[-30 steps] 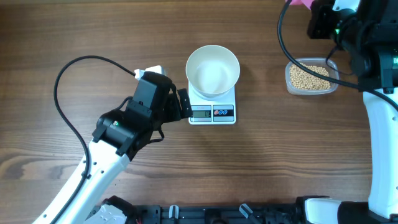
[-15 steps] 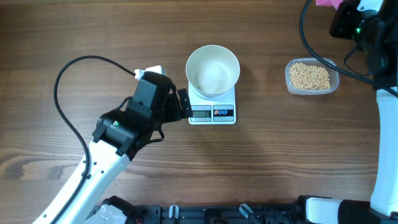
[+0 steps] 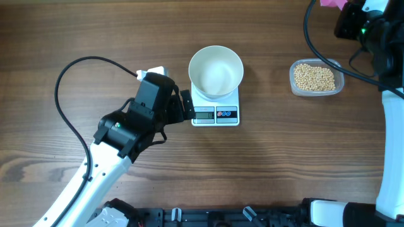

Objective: Scoop item into bowl and weigh 150g on scale
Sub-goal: 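Move the right gripper with the pink scoop over the bean tub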

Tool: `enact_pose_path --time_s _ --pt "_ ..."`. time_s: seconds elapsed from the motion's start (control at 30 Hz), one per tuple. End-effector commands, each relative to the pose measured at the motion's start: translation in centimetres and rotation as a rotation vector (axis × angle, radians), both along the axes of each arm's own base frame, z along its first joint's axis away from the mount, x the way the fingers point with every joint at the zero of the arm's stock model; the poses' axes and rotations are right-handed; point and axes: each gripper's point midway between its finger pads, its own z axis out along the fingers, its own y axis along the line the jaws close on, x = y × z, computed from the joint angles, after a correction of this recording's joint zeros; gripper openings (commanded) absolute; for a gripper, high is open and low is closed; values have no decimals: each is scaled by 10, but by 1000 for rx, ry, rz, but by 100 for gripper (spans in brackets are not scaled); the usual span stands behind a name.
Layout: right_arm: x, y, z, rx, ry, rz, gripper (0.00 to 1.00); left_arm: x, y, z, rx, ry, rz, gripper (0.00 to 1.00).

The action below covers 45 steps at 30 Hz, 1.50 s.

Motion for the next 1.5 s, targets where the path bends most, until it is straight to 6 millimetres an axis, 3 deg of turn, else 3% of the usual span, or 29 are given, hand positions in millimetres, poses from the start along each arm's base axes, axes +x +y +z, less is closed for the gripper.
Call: enact_pose_path --time_s 0.0,0.63,0.83,1.47 --pt "4 -3 1 -12 -2 -10 4 1 3 3 7 -14 4 100" --pt "7 -4 6 -20 -26 -11 4 1 3 3 7 -14 4 100" --pt "5 -22 2 -72 -5 -98 4 1 3 3 7 -14 4 100" --pt "0 -9 -9 39 38 -84 4 1 3 3 7 -14 4 100"
